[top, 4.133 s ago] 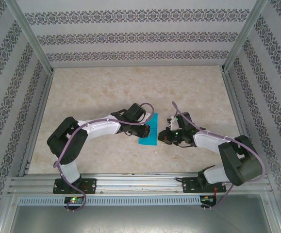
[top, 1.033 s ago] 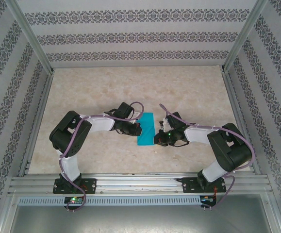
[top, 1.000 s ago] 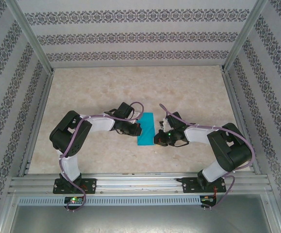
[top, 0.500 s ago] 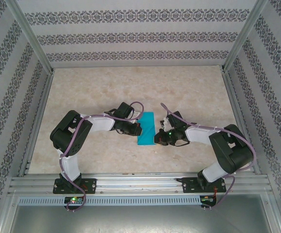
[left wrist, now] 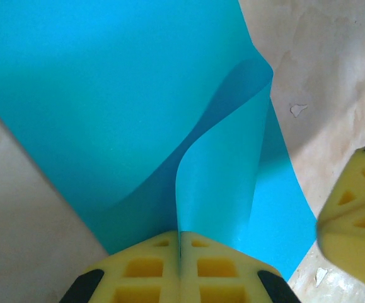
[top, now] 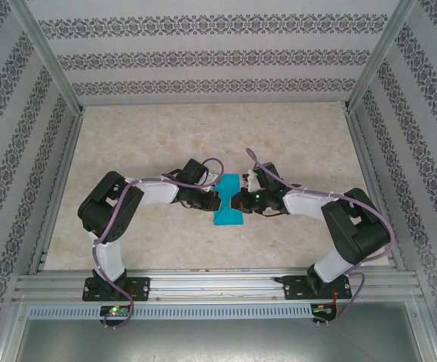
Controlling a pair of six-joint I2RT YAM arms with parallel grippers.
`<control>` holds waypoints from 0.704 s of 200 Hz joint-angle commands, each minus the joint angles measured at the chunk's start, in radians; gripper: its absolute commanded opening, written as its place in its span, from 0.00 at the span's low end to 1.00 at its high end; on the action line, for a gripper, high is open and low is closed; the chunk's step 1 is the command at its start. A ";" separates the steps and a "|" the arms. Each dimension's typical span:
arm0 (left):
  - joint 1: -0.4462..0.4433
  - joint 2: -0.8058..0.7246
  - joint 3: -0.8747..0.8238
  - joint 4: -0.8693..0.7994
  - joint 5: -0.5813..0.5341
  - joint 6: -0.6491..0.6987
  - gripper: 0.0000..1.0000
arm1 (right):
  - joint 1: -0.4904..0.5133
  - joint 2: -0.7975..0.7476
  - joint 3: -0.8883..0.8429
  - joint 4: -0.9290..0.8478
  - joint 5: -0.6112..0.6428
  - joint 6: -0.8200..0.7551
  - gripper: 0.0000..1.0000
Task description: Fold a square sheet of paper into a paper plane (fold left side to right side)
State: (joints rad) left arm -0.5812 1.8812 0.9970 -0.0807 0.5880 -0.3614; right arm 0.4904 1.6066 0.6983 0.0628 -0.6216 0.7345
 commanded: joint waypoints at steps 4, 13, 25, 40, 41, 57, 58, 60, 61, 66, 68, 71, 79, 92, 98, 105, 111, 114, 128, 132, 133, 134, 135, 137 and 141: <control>-0.003 0.043 -0.014 -0.028 -0.040 0.030 0.00 | 0.019 0.048 0.045 0.045 -0.004 0.016 0.00; -0.003 0.044 -0.010 -0.031 -0.040 0.032 0.00 | 0.023 0.061 0.053 0.046 -0.004 0.016 0.00; -0.005 0.044 -0.009 -0.032 -0.040 0.033 0.00 | 0.025 0.077 0.060 0.051 -0.005 0.017 0.00; -0.006 0.044 -0.008 -0.034 -0.043 0.033 0.00 | 0.030 0.095 0.066 0.054 -0.006 0.016 0.00; -0.006 0.044 -0.008 -0.033 -0.043 0.033 0.00 | 0.031 0.097 0.067 0.054 -0.006 0.017 0.00; -0.006 0.044 -0.009 -0.034 -0.043 0.035 0.00 | 0.032 0.114 0.072 0.055 -0.006 0.017 0.00; -0.006 0.045 -0.009 -0.034 -0.043 0.035 0.00 | 0.033 0.116 0.072 0.055 -0.006 0.017 0.00; -0.006 0.044 -0.008 -0.033 -0.042 0.035 0.00 | 0.033 0.118 0.073 0.055 -0.006 0.018 0.00; -0.006 0.044 -0.008 -0.033 -0.041 0.035 0.00 | 0.033 0.120 0.073 0.055 -0.006 0.017 0.00; -0.007 0.045 -0.009 -0.034 -0.042 0.035 0.00 | 0.034 0.125 0.075 0.055 -0.008 0.019 0.00; -0.008 0.044 -0.008 -0.033 -0.042 0.035 0.00 | 0.034 0.126 0.075 0.055 -0.008 0.019 0.00; -0.008 0.045 -0.008 -0.033 -0.041 0.035 0.00 | 0.035 0.129 0.075 0.056 -0.007 0.018 0.00; -0.008 0.043 -0.008 -0.035 -0.042 0.035 0.00 | 0.037 0.136 0.076 0.055 -0.005 0.019 0.00; -0.008 0.044 -0.008 -0.035 -0.043 0.037 0.00 | 0.039 0.144 0.078 0.054 -0.005 0.020 0.00; -0.008 0.042 -0.008 -0.034 -0.043 0.037 0.00 | 0.040 0.148 0.078 0.051 -0.003 0.020 0.00; -0.008 0.041 -0.008 -0.035 -0.043 0.036 0.00 | 0.040 0.152 0.078 0.048 -0.001 0.020 0.00; -0.008 0.041 -0.008 -0.034 -0.044 0.036 0.00 | 0.040 0.155 0.077 0.046 0.000 0.018 0.00; -0.008 0.041 -0.009 -0.035 -0.045 0.037 0.00 | 0.040 0.156 0.076 0.045 0.000 0.018 0.00; -0.008 0.040 -0.008 -0.036 -0.045 0.036 0.00 | 0.040 0.161 0.075 0.038 0.005 0.016 0.00; -0.008 0.039 -0.008 -0.036 -0.046 0.037 0.00 | 0.040 0.162 0.073 0.036 0.006 0.014 0.00; -0.008 0.039 -0.008 -0.036 -0.046 0.037 0.00 | 0.040 0.162 0.073 0.035 0.006 0.014 0.00; -0.008 0.039 -0.008 -0.037 -0.046 0.036 0.00 | 0.040 0.162 0.073 0.034 0.007 0.014 0.00; -0.008 0.040 -0.008 -0.036 -0.046 0.036 0.00 | 0.040 0.162 0.073 0.032 0.008 0.013 0.00; -0.009 0.040 -0.009 -0.037 -0.046 0.037 0.00 | 0.040 0.162 0.073 0.030 0.009 0.013 0.00; -0.009 0.039 -0.009 -0.037 -0.047 0.036 0.00 | 0.040 0.162 0.072 0.026 0.012 0.012 0.00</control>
State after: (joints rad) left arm -0.5823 1.8816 0.9970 -0.0807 0.5877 -0.3477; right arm 0.5217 1.7470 0.7547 0.1020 -0.6209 0.7540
